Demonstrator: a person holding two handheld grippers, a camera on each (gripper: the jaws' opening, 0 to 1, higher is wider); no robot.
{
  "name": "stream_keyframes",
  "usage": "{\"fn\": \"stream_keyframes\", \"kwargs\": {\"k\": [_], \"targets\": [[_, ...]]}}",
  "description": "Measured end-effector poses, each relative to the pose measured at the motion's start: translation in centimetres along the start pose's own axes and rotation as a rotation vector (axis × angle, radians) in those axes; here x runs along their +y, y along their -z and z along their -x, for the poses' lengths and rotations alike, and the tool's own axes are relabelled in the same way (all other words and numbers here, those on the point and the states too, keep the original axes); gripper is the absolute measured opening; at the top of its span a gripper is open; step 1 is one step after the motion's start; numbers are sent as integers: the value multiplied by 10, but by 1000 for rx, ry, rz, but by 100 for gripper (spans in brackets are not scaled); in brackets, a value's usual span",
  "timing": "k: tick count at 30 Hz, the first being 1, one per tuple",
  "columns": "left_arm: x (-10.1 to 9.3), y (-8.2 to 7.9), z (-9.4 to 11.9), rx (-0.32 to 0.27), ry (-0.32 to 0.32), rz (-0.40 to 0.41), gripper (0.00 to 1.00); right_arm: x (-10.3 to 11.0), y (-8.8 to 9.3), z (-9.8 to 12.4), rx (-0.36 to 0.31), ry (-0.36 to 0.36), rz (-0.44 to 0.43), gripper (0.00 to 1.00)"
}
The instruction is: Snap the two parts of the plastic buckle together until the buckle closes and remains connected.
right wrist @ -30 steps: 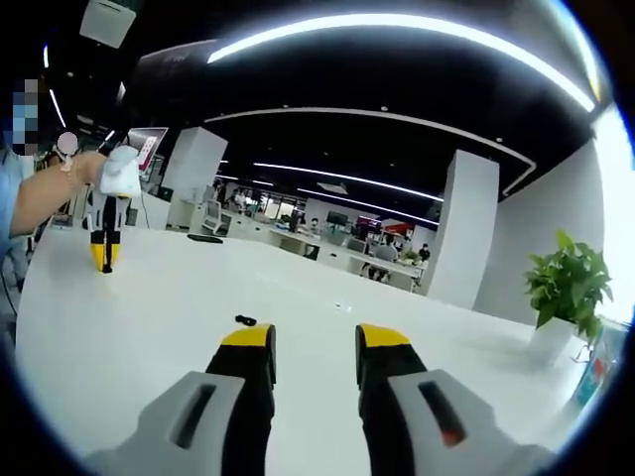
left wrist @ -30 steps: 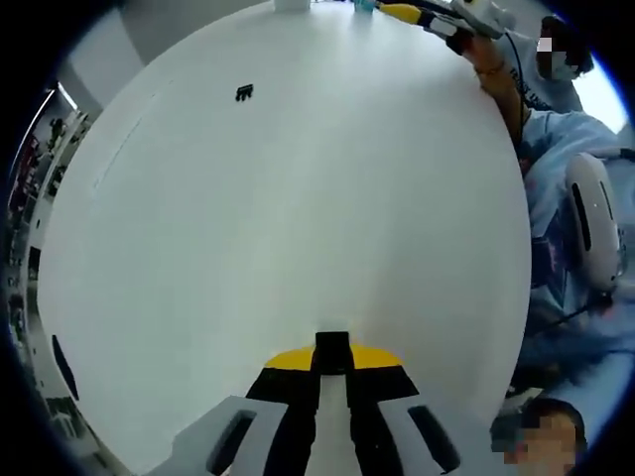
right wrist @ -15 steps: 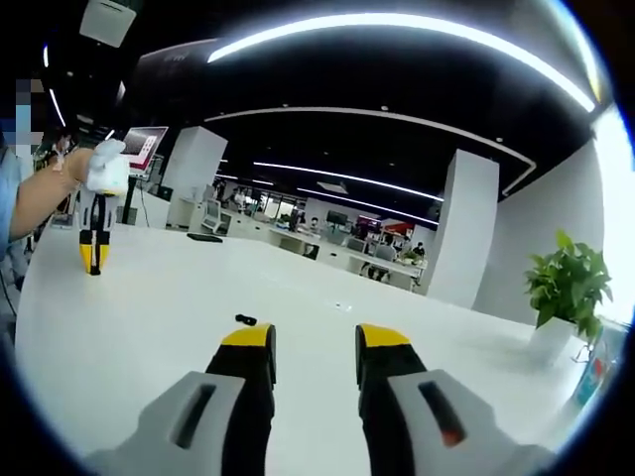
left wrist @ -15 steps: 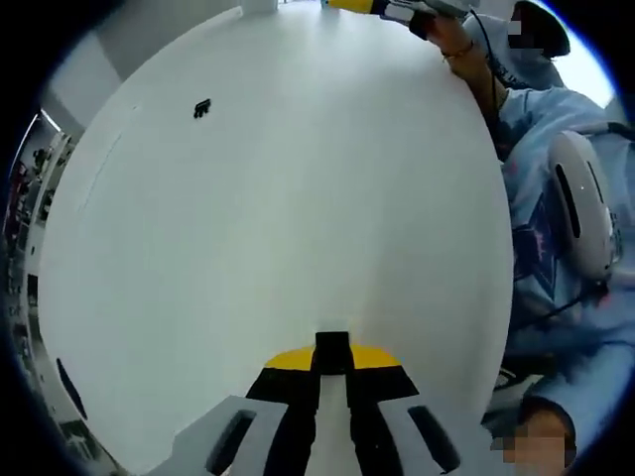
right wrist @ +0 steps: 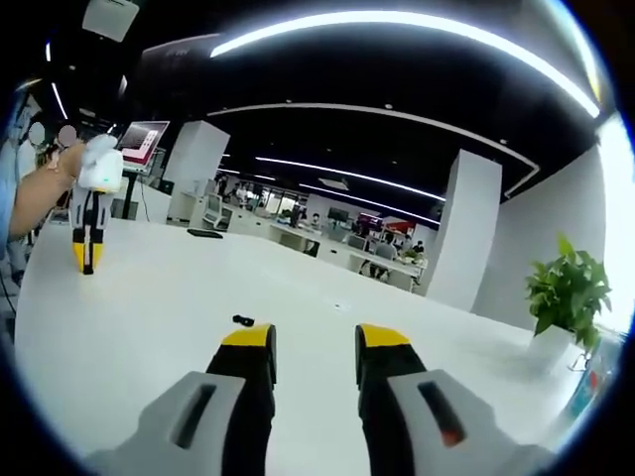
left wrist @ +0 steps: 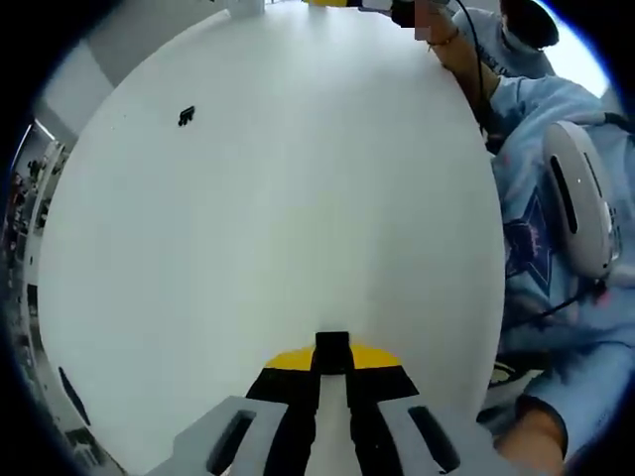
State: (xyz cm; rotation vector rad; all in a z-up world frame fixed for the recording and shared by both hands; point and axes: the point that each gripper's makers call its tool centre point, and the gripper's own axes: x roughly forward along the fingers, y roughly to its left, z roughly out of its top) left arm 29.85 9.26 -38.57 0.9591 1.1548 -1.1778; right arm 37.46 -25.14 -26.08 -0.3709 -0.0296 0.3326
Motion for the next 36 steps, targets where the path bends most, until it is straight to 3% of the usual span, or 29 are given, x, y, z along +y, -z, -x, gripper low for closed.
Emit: {"fn": "stream_keyframes", "kwargs": {"k": [11, 27, 36], "targets": [[0, 0, 0, 31, 0, -13, 9, 13, -21, -24, 37, -116, 149, 31], [-3, 0, -1, 44, 9, -15, 9, 39, -21, -73, 149, -328, 301, 30], [-3, 0, 0, 51, 10, 0, 9, 44, -20, -101, 195, -393, 371, 29]]}}
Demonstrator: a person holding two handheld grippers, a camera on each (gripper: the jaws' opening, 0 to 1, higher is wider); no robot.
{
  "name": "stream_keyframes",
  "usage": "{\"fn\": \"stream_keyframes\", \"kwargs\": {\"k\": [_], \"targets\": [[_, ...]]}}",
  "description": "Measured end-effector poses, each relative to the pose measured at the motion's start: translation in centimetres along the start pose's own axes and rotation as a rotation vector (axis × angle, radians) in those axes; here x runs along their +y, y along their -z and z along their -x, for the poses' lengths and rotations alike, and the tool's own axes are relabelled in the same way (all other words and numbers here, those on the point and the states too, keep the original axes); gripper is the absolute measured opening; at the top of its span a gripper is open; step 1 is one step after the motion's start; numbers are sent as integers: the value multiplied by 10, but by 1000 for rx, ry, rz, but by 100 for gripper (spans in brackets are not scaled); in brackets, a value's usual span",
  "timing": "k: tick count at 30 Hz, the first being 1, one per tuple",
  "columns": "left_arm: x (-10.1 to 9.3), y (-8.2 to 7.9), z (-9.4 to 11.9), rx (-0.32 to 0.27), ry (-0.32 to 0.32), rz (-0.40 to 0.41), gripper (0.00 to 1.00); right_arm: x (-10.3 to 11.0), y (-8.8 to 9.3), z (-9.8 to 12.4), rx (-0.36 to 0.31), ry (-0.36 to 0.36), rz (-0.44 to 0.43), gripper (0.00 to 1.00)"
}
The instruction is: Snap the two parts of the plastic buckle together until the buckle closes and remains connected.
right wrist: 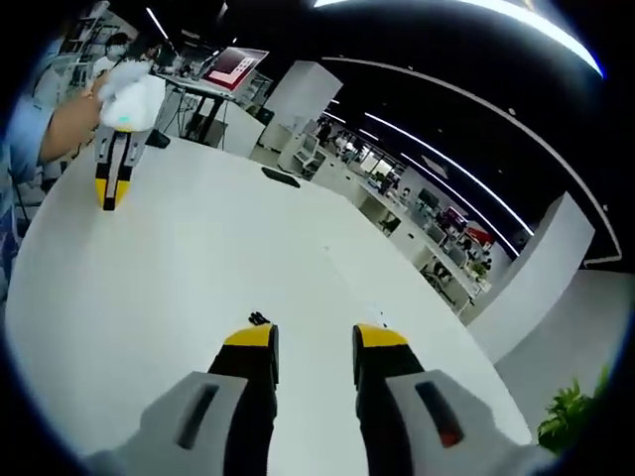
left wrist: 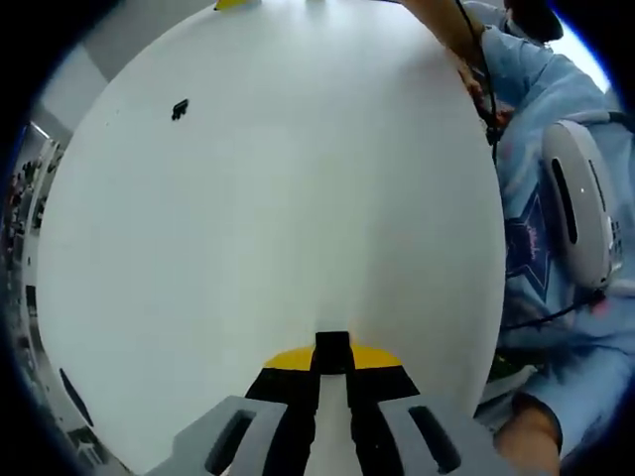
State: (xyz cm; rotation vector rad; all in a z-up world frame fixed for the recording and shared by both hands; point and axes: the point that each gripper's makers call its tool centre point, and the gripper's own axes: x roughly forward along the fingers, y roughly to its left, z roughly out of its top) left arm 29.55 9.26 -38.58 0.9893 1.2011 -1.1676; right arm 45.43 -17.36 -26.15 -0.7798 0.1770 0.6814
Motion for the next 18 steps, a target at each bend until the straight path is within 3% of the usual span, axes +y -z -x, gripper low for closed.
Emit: {"fn": "stream_keyframes", "kwargs": {"k": [18], "targets": [[-1, 1, -1, 5, 15, 20, 9, 15, 22, -59, 166, -248, 109, 29]]}}
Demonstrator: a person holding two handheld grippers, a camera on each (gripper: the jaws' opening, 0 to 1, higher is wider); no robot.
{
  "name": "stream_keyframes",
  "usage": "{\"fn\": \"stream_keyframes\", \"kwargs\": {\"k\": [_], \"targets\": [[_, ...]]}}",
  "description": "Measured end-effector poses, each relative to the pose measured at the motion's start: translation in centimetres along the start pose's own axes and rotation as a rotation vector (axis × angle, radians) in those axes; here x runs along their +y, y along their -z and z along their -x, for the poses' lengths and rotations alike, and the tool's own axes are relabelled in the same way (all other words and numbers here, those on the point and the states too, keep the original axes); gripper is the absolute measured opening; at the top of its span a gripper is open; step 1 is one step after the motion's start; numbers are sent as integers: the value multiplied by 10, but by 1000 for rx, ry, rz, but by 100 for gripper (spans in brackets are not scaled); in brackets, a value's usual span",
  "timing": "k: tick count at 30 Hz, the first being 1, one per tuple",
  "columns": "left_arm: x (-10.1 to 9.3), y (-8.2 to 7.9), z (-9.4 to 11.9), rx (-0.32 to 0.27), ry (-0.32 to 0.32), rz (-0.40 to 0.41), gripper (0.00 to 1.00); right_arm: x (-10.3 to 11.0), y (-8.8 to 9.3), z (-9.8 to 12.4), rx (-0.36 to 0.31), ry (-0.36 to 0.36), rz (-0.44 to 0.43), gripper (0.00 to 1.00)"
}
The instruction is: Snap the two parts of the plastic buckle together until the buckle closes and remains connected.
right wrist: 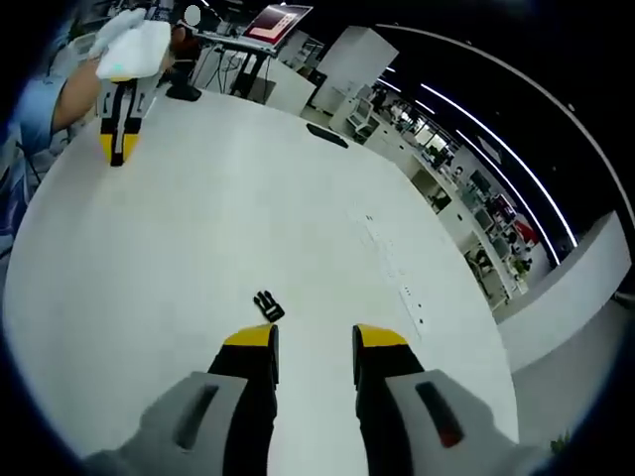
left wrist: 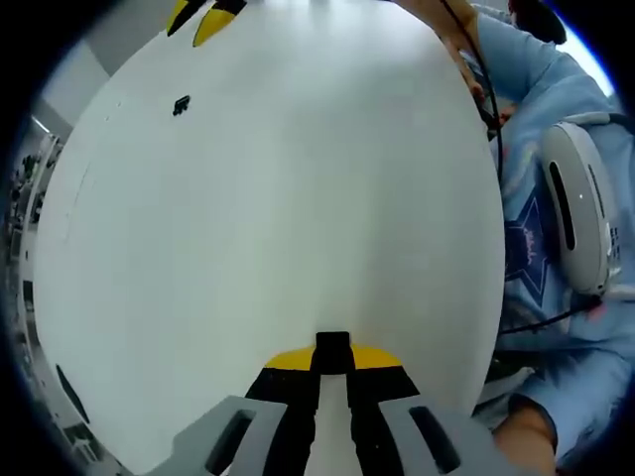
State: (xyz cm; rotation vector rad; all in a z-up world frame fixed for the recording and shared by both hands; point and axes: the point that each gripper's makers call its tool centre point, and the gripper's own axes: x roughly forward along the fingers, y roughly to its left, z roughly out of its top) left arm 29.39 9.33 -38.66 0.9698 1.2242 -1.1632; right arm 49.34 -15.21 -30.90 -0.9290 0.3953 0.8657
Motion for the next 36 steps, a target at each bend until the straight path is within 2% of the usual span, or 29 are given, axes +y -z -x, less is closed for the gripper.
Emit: {"fn": "stream_keyframes", "kwargs": {"k": [10, 17, 22, 30, 32, 33, 36], "targets": [[-1, 1, 0, -2, 4, 11, 9, 8, 4, -27, 88, -144, 89, 29], [-2, 0, -1, -6, 5, 23, 9, 29, 2, -44, 133, -302, 189, 26], [-2, 0, -1, 0, 6, 23, 9, 43, 8, -53, 197, -430, 242, 25], [-4, 0, -2, -10, 10, 30, 9, 52, 8, -57, 248, -531, 275, 22], [-5, 0, -2, -9, 11, 29, 9, 52, 13, -59, 283, -547, 290, 21], [-5, 0, -2, -8, 11, 29, 9, 54, 9, -58, 270, -560, 277, 21], [-6, 0, -2, -7, 12, 27, 9, 55, 12, -58, 294, -596, 284, 20]]}}
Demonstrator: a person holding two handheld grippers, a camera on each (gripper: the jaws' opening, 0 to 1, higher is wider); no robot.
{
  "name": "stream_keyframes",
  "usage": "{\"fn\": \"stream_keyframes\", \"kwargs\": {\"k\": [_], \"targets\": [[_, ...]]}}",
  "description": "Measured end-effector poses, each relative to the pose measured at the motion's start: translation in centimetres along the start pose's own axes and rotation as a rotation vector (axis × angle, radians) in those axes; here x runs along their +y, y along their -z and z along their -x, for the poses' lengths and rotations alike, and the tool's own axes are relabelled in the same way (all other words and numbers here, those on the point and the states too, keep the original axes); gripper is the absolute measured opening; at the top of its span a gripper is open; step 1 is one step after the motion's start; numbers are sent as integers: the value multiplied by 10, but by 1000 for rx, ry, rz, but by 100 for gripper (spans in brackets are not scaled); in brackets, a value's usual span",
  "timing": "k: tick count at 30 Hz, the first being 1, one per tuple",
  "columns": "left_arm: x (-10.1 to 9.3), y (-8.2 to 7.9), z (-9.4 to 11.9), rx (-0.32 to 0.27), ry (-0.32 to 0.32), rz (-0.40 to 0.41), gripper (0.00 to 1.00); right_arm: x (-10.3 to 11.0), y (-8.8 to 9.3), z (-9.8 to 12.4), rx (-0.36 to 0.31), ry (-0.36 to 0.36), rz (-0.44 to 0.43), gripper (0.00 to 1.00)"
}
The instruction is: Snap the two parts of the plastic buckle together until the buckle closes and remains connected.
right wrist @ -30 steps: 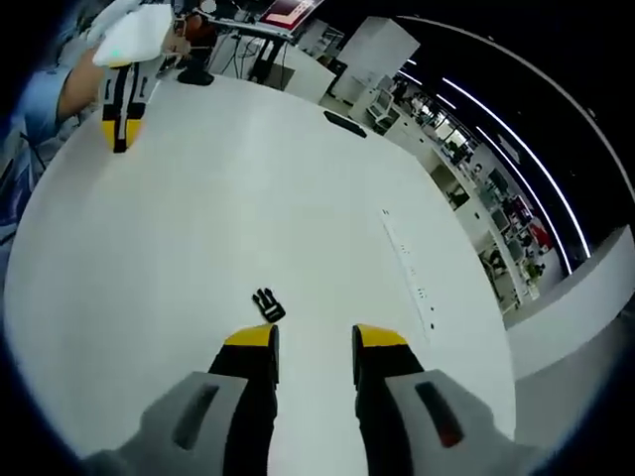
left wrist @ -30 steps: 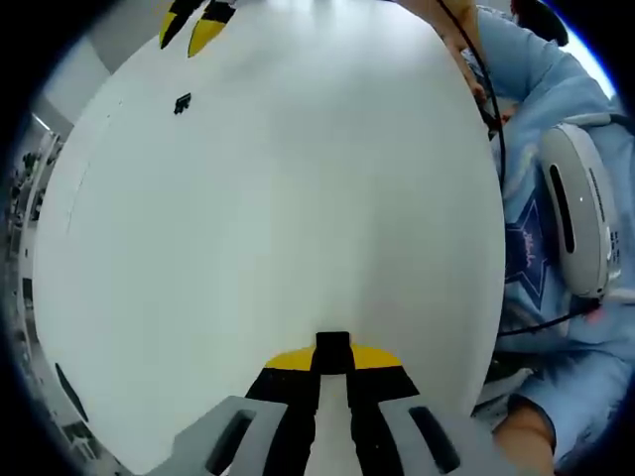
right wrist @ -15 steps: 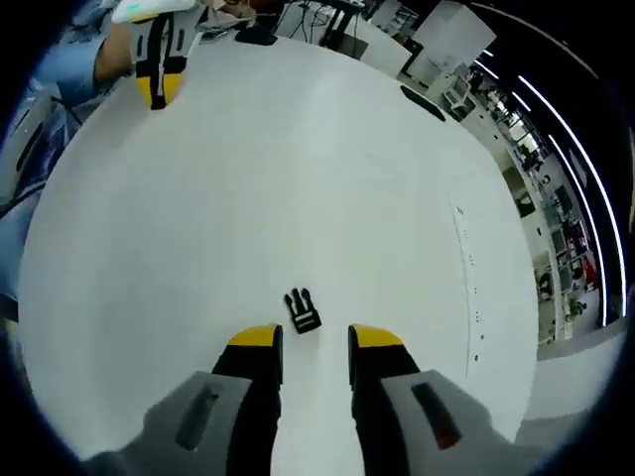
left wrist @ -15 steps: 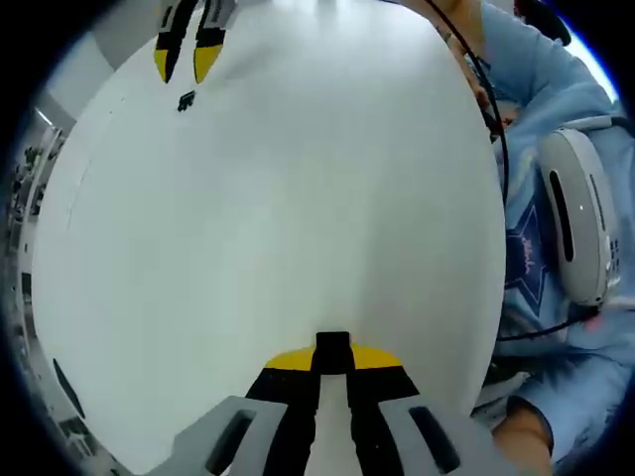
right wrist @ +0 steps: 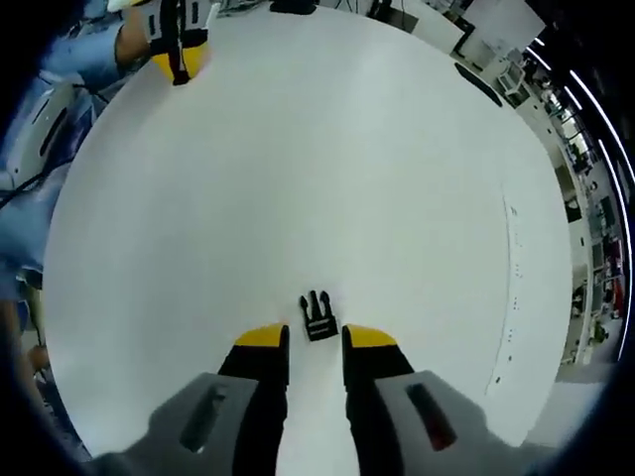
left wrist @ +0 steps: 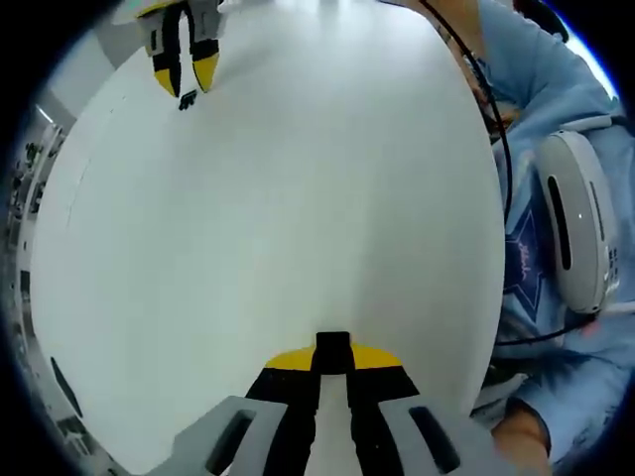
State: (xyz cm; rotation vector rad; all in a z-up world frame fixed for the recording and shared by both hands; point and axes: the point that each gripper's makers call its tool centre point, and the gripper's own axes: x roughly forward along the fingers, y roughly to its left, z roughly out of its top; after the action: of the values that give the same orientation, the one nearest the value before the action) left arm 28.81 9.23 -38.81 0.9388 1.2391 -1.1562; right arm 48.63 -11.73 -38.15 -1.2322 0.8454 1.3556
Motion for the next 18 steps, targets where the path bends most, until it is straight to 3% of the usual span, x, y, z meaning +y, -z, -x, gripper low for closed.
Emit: {"fn": "stream_keyframes", "kwargs": {"k": [10, 18], "targets": [[-3, 0, 0, -11, 4, -3, 9, 3, 2, -2, 45, -107, -5, 19], [-3, -1, 0, -15, 12, -4, 9, 4, 1, -4, 73, -148, -9, 15]]}}
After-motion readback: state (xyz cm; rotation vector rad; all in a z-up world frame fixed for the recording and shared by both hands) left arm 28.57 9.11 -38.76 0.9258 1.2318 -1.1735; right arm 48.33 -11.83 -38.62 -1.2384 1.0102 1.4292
